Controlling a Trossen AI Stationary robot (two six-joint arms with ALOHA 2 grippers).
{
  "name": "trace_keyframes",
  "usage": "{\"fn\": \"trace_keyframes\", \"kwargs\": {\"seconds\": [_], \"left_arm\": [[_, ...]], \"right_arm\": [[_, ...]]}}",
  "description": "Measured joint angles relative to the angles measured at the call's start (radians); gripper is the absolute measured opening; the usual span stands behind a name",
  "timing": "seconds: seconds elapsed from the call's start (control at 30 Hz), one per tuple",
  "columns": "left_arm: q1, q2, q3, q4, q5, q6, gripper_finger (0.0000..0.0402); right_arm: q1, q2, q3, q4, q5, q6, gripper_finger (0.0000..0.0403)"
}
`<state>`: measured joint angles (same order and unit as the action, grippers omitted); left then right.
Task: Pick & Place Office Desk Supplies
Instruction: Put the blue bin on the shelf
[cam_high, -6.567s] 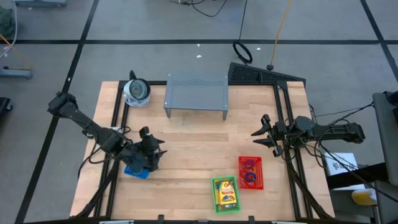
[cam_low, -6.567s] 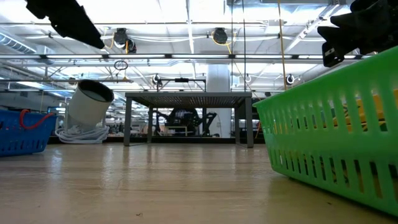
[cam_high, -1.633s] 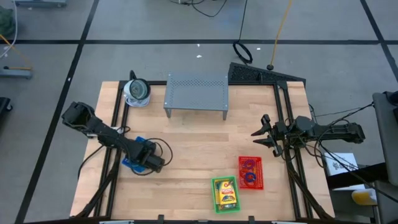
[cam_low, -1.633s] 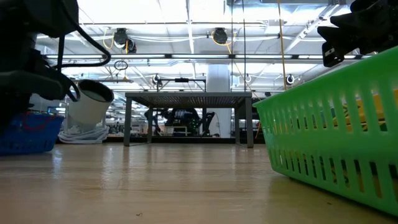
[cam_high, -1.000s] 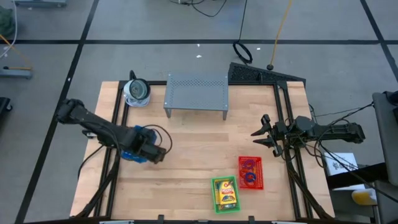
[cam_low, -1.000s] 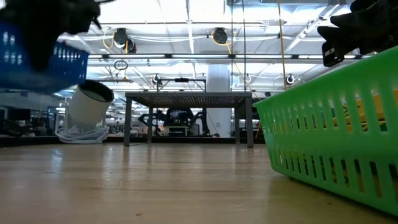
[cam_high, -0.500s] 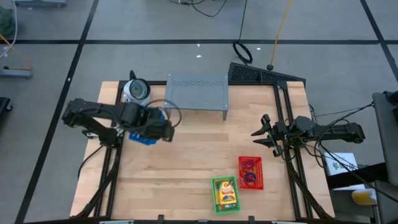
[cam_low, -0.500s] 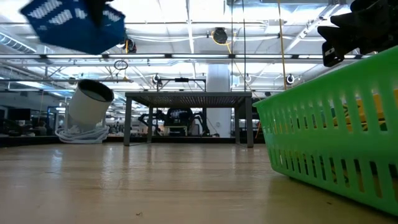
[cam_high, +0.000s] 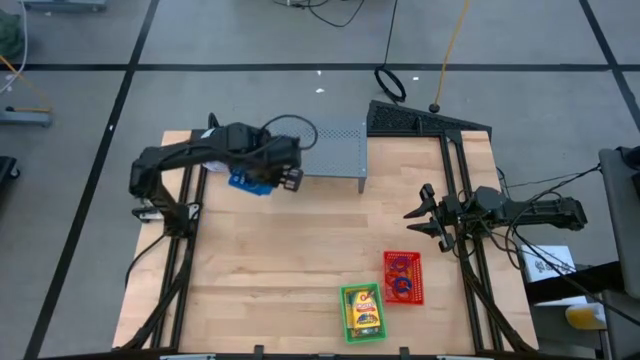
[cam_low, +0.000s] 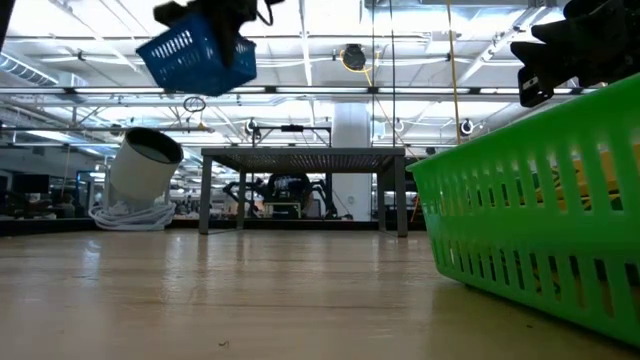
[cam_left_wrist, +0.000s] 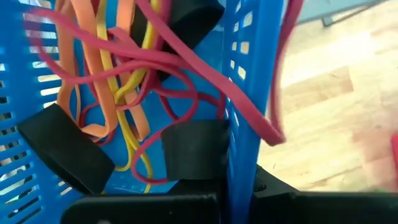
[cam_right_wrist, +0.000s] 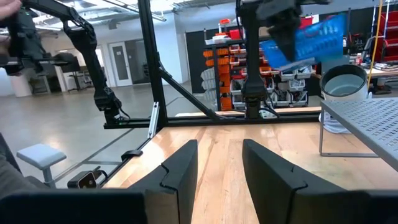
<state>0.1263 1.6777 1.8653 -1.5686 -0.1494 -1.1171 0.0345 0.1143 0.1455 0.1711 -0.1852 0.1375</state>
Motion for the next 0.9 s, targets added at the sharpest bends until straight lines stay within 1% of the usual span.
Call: {"fn": "trace_keyframes", "kwargs": {"seconds": [0.13,0.37,0.5,0.67,0.77,0.9], "left_arm": [[0.079,0.033,0.026,0.015,0.026,0.067,0.0000],[0.188,0.063,0.036,0.110,0.067,0.136,0.0000],[0.249,0.112,0.036,0.149,0.068,0.187,0.0000],[0.305,0.170,0.045,0.224,0.075,0.227,0.0000],[0.334,0.185,0.047,0.284,0.100,0.237,0.0000],[0.367,0.202,0.048,0.301,0.130,0.239,0.0000]], "right_arm": [[0.000,0.000,0.000,0.000,0.000,0.000,0.0116],[0.000,0.000,0.000,-0.001,0.000,0.000,0.0116],[0.000,0.000,0.000,-0.001,0.000,0.000,0.0116],[0.000,0.000,0.000,-0.003,0.003,0.000,0.0116],[0.000,0.000,0.000,-0.004,-0.001,0.000,0.0116],[0.000,0.000,0.000,-0.006,-0.002,0.002,0.0116]]}}
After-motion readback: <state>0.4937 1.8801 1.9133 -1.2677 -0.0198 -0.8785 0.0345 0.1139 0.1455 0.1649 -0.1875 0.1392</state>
